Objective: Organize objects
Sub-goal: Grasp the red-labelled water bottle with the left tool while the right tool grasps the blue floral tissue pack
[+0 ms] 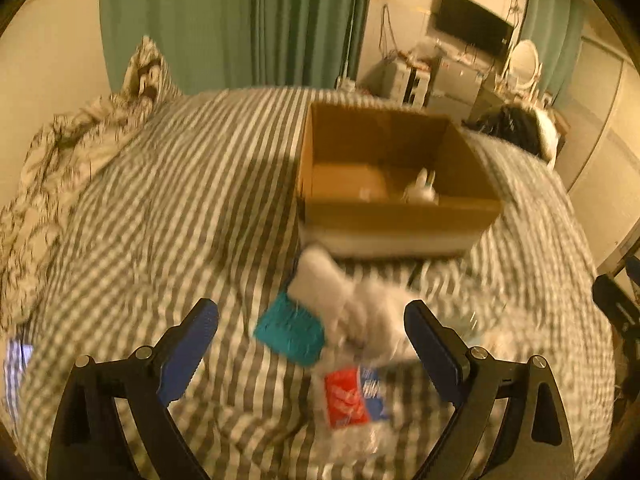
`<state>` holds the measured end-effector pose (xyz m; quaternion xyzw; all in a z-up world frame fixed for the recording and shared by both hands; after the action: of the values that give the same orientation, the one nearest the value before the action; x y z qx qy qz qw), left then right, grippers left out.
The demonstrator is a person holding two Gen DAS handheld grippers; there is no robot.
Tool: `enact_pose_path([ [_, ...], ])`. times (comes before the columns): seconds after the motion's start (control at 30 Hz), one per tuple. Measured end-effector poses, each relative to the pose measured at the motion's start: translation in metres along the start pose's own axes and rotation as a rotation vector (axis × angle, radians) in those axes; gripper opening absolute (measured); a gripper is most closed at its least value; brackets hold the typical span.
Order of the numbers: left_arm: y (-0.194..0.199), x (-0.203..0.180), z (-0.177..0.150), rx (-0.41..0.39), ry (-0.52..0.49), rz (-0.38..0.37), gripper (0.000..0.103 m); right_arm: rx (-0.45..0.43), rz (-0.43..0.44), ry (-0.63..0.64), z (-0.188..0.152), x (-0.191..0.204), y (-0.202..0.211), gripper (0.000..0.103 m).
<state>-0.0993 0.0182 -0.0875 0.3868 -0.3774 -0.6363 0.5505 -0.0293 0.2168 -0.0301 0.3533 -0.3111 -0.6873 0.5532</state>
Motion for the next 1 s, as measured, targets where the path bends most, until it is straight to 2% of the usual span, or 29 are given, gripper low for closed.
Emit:
enact_pose_path([
  [0.13,-0.022,-0.003,-0.025,0.065,-0.01,-0.009,0.097,0.088,0.019,0.02,-0.026,0.013,-0.03,0.1],
  [0.3,-0.05,-0.017,-0.052,0.133,-0.058,-0.006,0.097,0.135,0.009,0.037,-0.043,0.022,-0.053,0.1],
  [0.5,-0.078,-0.029,-0.071,0.191,-0.113,0.019,0.097,0.203,-0.001,0.02,-0.051,0.021,-0.078,0.1],
  [0.67,-0.086,-0.025,-0.075,0.194,-0.109,-0.017,0.094,0.237,-0.004,0.046,-0.051,0.028,-0.089,0.1],
  [0.7,-0.085,-0.025,-0.074,0.192,-0.115,-0.023,0.087,0.24,-0.005,0.053,-0.051,0.03,-0.09,0.1],
  [0.73,-0.082,-0.023,-0.073,0.188,-0.119,-0.035,0.076,0.245,-0.006,0.059,-0.051,0.031,-0.092,0.1],
  [0.8,-0.077,-0.019,-0.07,0.18,-0.115,-0.053,0.064,0.254,-0.006,0.074,-0.051,0.035,-0.094,0.1],
  [1.0,-0.064,0.0,-0.056,0.131,-0.087,-0.043,0.063,0.278,0.039,0.124,-0.048,0.051,-0.103,0.1],
])
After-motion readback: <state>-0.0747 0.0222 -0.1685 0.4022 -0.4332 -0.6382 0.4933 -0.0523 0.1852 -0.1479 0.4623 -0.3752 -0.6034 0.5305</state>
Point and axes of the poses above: each gripper's, at about its wrist camera, not at the fingertips, and y roughly against the way its jaws point, x to its left, z to its top, the point moved 2 cm from there along -y, roughly the way its jaws point, and after that the axes turned 13 degrees about x, right-handed, at the moved point
